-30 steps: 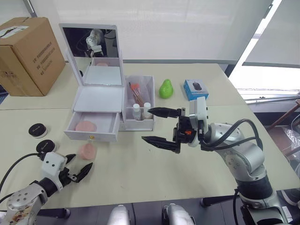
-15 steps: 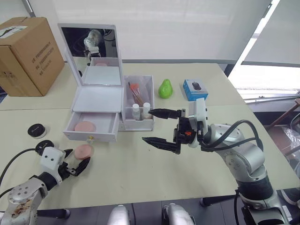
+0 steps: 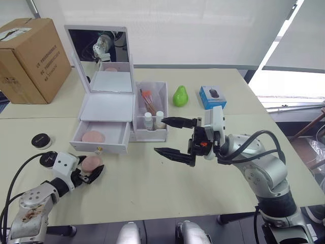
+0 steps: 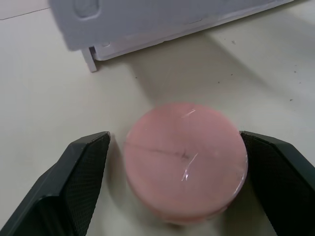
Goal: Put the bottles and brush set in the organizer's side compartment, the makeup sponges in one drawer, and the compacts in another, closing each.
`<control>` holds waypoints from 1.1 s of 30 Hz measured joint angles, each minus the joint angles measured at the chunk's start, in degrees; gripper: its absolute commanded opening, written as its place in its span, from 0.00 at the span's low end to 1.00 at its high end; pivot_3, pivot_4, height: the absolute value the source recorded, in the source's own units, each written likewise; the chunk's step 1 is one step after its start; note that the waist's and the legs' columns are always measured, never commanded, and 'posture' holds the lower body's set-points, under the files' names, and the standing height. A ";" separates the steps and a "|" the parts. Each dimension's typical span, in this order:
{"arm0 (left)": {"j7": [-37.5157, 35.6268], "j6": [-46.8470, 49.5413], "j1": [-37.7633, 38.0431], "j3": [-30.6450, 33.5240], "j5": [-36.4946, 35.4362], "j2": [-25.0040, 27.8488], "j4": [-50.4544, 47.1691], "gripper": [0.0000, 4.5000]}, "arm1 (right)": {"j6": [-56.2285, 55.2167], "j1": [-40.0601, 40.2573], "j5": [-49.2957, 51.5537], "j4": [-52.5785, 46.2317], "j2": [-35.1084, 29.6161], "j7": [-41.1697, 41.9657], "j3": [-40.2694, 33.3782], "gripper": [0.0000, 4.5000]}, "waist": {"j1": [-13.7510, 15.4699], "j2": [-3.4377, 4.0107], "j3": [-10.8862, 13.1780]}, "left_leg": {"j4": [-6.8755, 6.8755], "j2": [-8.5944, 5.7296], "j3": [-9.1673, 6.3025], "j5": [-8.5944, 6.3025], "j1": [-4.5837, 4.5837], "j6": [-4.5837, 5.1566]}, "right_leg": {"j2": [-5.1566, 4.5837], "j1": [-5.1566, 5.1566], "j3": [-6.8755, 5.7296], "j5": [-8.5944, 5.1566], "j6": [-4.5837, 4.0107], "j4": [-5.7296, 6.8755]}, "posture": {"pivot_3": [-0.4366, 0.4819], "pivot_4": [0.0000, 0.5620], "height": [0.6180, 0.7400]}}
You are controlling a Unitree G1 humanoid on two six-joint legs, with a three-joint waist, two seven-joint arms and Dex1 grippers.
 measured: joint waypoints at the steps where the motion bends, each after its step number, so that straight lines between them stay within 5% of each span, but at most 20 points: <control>1: -0.11 0.04 0.04 -0.09 -0.16 -0.07 -0.07 0.79 | 0.00 0.00 0.00 0.00 0.00 -0.01 0.00 1.00 | 0.00 0.00 0.00 | 0.00 0.00 0.00 0.00 0.00 0.00 | 0.00 0.00 0.00 0.00 0.00 0.00 | 0.48 0.27 0.91; 3: -0.07 0.17 0.52 0.12 -0.55 -0.17 -0.53 0.66 | 0.01 0.05 0.00 -0.05 -0.10 -0.04 0.00 1.00 | -0.03 -0.02 -0.01 | 0.00 0.01 0.00 0.00 0.00 0.00 | 0.00 0.00 0.00 0.00 0.00 0.00 | 0.48 0.27 0.91; 13: 3.06 3.22 4.39 12.88 -7.29 0.29 -7.07 0.65 | 0.01 0.75 -0.04 -0.07 -0.27 -0.14 0.01 1.00 | -0.09 -0.04 0.01 | 0.00 0.01 -0.02 0.00 0.01 0.00 | 0.01 -0.03 0.00 0.00 0.00 -0.01 | 0.48 0.27 0.91; 21: 3.54 7.44 -1.82 22.30 -10.11 10.66 -5.76 0.65 | -0.02 0.63 -0.42 0.21 -0.16 0.16 0.08 1.00 | 0.36 -0.10 0.07 | 0.00 0.00 -0.04 -0.08 0.01 -0.13 | -0.07 -0.14 -0.08 -0.01 0.01 -0.12 | 0.48 0.27 0.91; 25: 1.73 9.76 -6.88 20.48 -12.97 11.80 -6.31 0.65 | -0.08 0.17 -0.92 1.16 -0.03 0.24 0.09 1.00 | 0.16 -0.09 0.08 | 0.00 0.00 -0.04 -0.01 -0.03 -0.01 | -0.01 0.01 -0.06 -0.01 0.00 -0.04 | 0.48 0.27 0.91; 33: -12.67 12.39 -19.33 4.96 -16.93 16.28 -7.14 0.65 | -0.18 -0.13 -2.36 1.96 1.24 0.23 0.36 1.00 | -0.04 -0.08 0.09 | 0.00 -0.04 -0.06 0.01 -0.08 0.00 | 0.06 -0.01 0.03 0.02 -0.01 -0.01 | 0.48 0.27 0.91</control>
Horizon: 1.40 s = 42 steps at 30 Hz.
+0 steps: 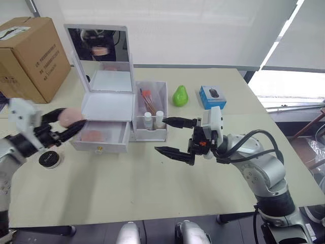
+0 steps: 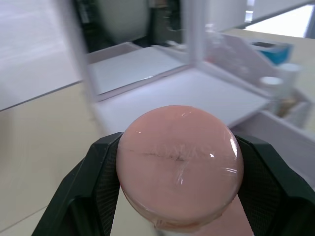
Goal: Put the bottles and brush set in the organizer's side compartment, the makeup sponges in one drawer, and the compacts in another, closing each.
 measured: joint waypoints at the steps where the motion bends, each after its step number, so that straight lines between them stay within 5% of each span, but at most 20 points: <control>1: -1.54 0.09 -1.01 -1.55 0.05 0.40 0.59 0.65 | -0.02 0.00 -0.13 0.01 0.07 -0.01 0.02 1.00 | -0.03 -0.01 0.00 | 0.00 0.00 -0.01 0.00 0.00 0.00 | 0.02 0.00 0.01 0.00 0.00 0.00 | 0.48 0.27 0.91; 8: -8.05 0.38 -3.68 -8.06 1.38 1.01 5.57 0.65 | -0.03 0.54 -1.35 -0.21 0.14 -1.28 -0.11 1.00 | -0.32 -0.01 0.00 | 0.00 0.00 -0.13 0.03 0.04 0.05 | 0.14 0.00 0.10 0.00 0.00 0.01 | 0.48 0.27 0.91; 23: -8.54 -1.21 -8.78 -12.79 5.60 -1.83 9.07 0.65 | 0.00 2.63 -1.58 -2.64 0.06 -3.61 -0.33 1.00 | 0.06 -0.02 -0.01 | 0.03 -0.09 -0.24 0.04 -0.02 0.07 | 0.12 0.08 0.11 0.04 0.08 0.01 | 0.48 0.27 0.91; 28: -8.56 -1.11 -8.87 -12.82 5.56 -2.67 9.04 0.99 | 0.00 3.49 -1.58 -3.06 0.01 -3.72 -0.32 1.00 | -0.01 -0.02 -0.01 | 0.05 -0.10 -0.28 0.05 -0.01 0.08 | 0.13 0.08 0.11 0.06 0.13 0.02 | 0.48 0.27 0.91; 38: -9.44 0.42 -8.40 -6.78 4.03 2.36 9.26 0.99 | 0.02 3.69 -1.58 -3.10 0.00 -4.21 -0.32 1.00 | -0.15 -0.02 0.00 | 0.05 -0.09 -0.35 0.05 0.00 0.09 | 0.18 0.06 0.11 0.05 0.10 0.03 | 0.48 0.27 0.91; 42: -13.43 4.00 -3.37 -0.28 1.07 7.91 8.54 0.78 | 0.02 3.91 -1.59 -3.09 -0.14 -4.53 -0.33 1.00 | -0.40 0.03 0.02 | 0.05 -0.09 -0.34 0.05 0.13 0.09 | 0.17 0.08 0.12 0.00 0.04 0.03 | 0.48 0.27 0.91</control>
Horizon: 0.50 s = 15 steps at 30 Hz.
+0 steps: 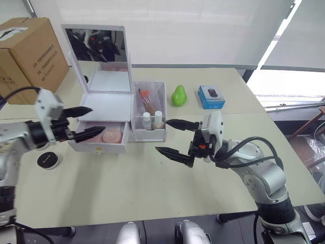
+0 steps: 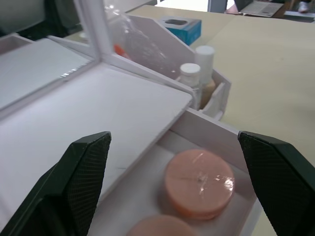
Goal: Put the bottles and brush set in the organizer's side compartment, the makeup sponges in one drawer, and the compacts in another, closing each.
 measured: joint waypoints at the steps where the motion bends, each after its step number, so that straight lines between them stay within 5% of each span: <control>1: -1.35 1.23 1.97 1.43 -0.77 0.75 -0.22 0.71 | 0.00 -0.01 -0.01 0.05 0.02 -0.07 0.00 1.00 | -0.07 0.01 0.01 | 0.00 0.00 0.00 0.00 0.00 0.00 | 0.00 -0.01 0.00 -0.02 -0.02 0.01 | 0.48 0.27 0.91; 6: -5.94 3.50 11.49 4.64 -2.25 2.09 -1.92 0.35 | -0.03 -0.15 -0.02 0.33 0.51 0.03 0.19 1.00 | 0.09 0.03 0.03 | -0.01 0.01 0.05 -0.01 -0.02 -0.01 | -0.12 -0.08 -0.07 -0.04 -0.05 -0.01 | 0.48 0.27 0.91; 11: -5.13 1.57 13.20 4.31 0.05 1.95 -2.43 0.01 | -0.04 -0.33 -0.09 0.89 0.99 0.91 0.31 1.00 | 0.59 0.01 0.04 | -0.01 0.00 0.07 -0.01 -0.03 -0.02 | -0.20 -0.16 -0.16 -0.05 -0.04 -0.04 | 0.48 0.27 0.91; 15: -3.07 -0.51 13.07 1.12 2.35 -0.25 -3.78 0.01 | -0.04 -0.65 -0.53 1.17 0.99 1.09 0.32 1.00 | 0.52 0.03 0.04 | -0.01 0.00 0.08 -0.01 -0.13 -0.02 | -0.15 -0.06 -0.14 -0.03 -0.05 0.00 | 0.48 0.27 0.91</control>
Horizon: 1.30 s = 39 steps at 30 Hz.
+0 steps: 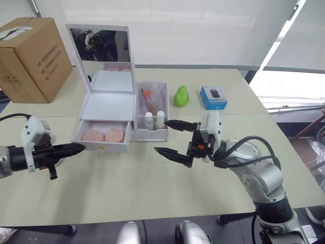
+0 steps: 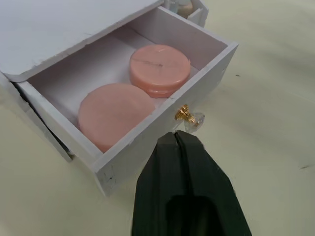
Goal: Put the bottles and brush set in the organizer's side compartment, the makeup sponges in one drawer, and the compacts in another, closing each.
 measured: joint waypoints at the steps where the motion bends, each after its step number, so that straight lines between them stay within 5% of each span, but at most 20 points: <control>1: 0.66 -0.20 -0.30 -1.28 0.55 -0.70 -0.17 0.01 | 0.00 -0.17 -0.02 0.01 0.00 0.01 0.00 1.00 | -0.07 0.00 0.00 | 0.00 0.00 -0.01 0.00 -0.01 0.00 | 0.02 -0.01 0.01 0.01 -0.01 0.03 | 0.48 0.27 0.91; 15: 10.29 -6.30 -12.78 -12.73 9.86 -8.29 3.55 0.01 | 0.00 -0.73 0.05 -0.26 -0.44 0.02 -0.41 1.00 | -0.03 -0.06 -0.05 | 0.01 -0.02 -0.07 0.01 -0.01 0.02 | 0.11 0.08 0.08 0.11 0.15 0.03 | 0.48 0.27 0.91; 39: 14.25 -12.39 -20.21 -16.67 16.10 -12.07 14.23 0.01 | 0.01 -0.74 0.07 -0.63 0.01 -0.51 -0.40 1.00 | 0.20 -0.03 -0.05 | 0.59 -0.02 -0.39 0.03 -0.33 0.05 | 0.26 0.11 0.07 0.22 0.32 0.13 | 0.48 0.27 0.91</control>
